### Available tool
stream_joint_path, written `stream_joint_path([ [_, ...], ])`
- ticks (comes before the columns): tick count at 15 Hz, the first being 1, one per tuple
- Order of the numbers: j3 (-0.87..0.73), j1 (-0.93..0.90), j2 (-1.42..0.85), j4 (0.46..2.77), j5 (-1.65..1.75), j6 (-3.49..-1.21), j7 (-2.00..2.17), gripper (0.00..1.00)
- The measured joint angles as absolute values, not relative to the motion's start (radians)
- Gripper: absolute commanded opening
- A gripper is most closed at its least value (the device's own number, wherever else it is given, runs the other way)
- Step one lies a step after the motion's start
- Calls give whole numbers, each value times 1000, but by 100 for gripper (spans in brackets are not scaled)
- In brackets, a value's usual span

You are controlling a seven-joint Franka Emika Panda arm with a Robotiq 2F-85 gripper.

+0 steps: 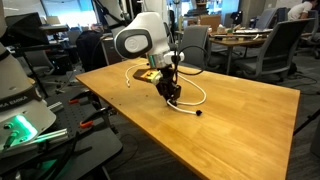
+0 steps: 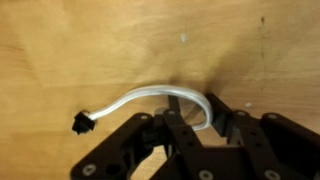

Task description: Tie a knot using the white rope on the table

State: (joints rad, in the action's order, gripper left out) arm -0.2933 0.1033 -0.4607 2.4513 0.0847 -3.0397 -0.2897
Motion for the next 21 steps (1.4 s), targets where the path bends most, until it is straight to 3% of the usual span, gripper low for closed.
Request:
stream_joint_path([
  [1,-342,59,-448,2440,101,-2961,-252,0],
  [5,-362,3,-361,2411,153,-2658,-126,1],
  [12,-80,9,-30,2491,-71,-2424,-141,1],
  [21,230,-246,168,2540,-188,-2192,47,1],
])
